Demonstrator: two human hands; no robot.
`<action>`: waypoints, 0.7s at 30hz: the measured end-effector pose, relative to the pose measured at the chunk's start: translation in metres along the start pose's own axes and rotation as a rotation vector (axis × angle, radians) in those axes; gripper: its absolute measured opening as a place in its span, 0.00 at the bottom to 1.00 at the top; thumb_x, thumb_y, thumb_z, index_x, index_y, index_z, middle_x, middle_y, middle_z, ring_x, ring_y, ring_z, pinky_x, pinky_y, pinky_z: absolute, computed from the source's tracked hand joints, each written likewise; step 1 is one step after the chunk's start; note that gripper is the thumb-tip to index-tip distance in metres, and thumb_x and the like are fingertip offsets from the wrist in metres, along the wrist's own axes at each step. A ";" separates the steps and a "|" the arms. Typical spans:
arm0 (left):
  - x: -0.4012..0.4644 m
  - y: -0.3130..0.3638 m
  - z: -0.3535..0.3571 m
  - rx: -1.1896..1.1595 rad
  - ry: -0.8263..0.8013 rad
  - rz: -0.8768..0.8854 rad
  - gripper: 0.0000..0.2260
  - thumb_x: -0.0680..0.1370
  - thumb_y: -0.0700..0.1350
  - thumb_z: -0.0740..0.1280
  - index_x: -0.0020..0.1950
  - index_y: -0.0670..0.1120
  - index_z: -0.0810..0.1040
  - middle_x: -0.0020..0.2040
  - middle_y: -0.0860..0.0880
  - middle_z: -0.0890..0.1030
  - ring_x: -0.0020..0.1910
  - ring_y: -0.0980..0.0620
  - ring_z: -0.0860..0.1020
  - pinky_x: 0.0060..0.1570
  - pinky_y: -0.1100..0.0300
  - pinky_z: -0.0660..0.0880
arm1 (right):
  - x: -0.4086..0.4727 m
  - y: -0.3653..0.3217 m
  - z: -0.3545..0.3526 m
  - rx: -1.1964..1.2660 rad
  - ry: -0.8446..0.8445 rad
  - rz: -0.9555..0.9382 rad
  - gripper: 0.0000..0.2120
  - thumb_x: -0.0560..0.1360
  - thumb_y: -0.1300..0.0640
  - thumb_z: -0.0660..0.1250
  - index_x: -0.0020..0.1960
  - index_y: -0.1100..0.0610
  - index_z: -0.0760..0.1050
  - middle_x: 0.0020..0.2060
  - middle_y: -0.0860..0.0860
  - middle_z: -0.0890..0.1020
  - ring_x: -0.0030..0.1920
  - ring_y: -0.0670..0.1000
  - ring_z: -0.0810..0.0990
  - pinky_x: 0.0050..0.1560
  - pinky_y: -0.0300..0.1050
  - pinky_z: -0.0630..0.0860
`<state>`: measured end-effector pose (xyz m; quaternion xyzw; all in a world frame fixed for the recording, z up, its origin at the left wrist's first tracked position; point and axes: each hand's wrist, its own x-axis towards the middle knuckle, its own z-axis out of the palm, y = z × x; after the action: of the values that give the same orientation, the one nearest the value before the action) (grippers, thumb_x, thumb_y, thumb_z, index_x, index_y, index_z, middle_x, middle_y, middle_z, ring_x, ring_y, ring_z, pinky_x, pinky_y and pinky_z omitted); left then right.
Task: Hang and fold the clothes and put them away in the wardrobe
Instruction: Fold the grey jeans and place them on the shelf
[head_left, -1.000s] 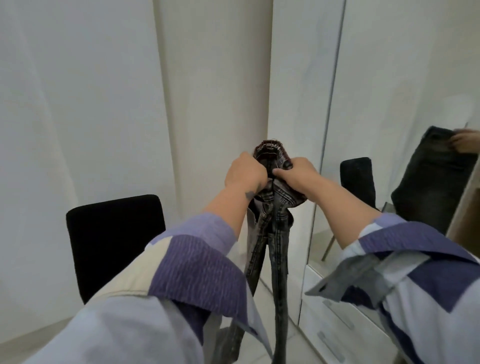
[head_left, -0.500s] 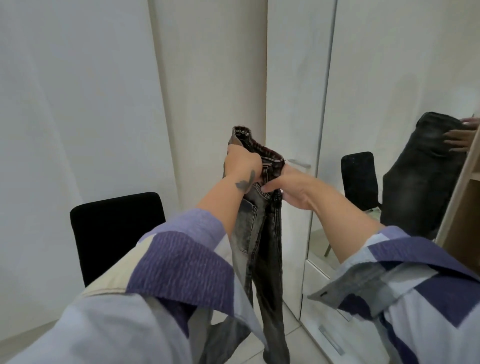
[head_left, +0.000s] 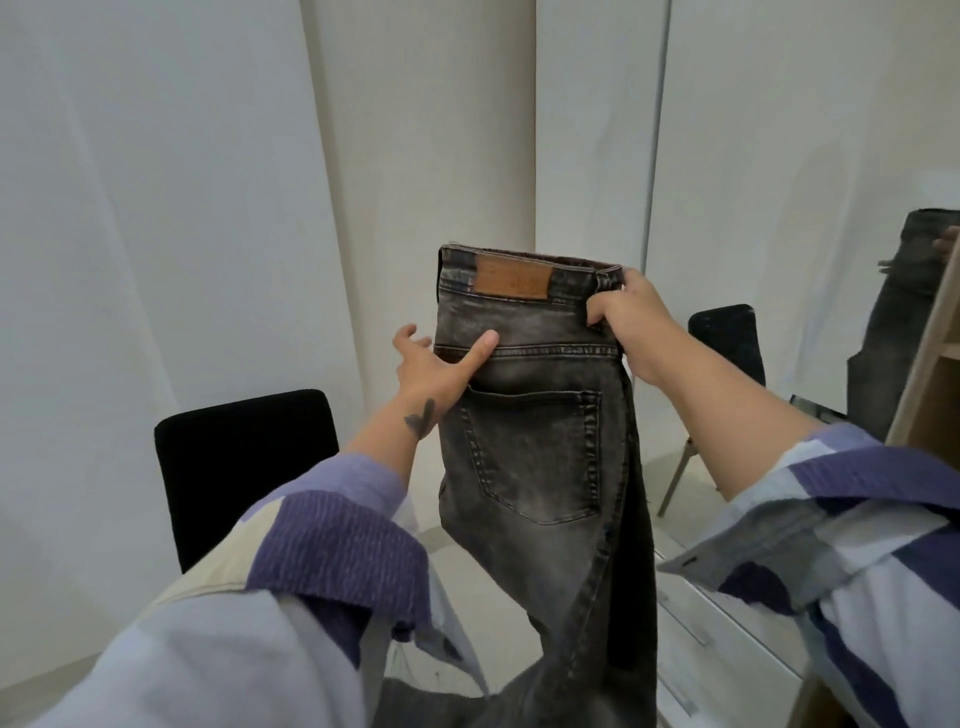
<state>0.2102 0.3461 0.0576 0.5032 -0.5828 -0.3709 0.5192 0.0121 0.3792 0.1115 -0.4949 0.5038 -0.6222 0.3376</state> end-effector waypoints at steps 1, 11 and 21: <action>-0.003 0.002 0.003 -0.048 -0.050 0.005 0.44 0.67 0.61 0.74 0.73 0.49 0.53 0.65 0.49 0.71 0.63 0.49 0.72 0.63 0.54 0.70 | -0.001 -0.003 -0.006 0.016 0.018 0.005 0.25 0.67 0.71 0.58 0.62 0.59 0.69 0.49 0.56 0.77 0.49 0.55 0.77 0.43 0.47 0.77; -0.020 0.006 0.008 0.065 0.197 0.262 0.19 0.68 0.56 0.75 0.53 0.46 0.83 0.50 0.50 0.85 0.49 0.54 0.82 0.53 0.60 0.77 | -0.011 0.004 -0.007 -0.012 0.029 0.032 0.21 0.70 0.68 0.61 0.62 0.58 0.68 0.44 0.53 0.77 0.44 0.52 0.77 0.43 0.46 0.77; -0.020 0.023 -0.089 0.265 0.433 0.245 0.23 0.65 0.62 0.75 0.50 0.46 0.84 0.48 0.47 0.85 0.49 0.50 0.83 0.52 0.53 0.79 | -0.011 -0.013 0.085 0.002 -0.125 -0.037 0.06 0.74 0.62 0.64 0.49 0.54 0.71 0.45 0.53 0.78 0.43 0.49 0.78 0.41 0.43 0.77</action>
<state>0.2914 0.3784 0.0912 0.5599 -0.5582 -0.1100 0.6023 0.0972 0.3681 0.1210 -0.5414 0.4720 -0.5969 0.3574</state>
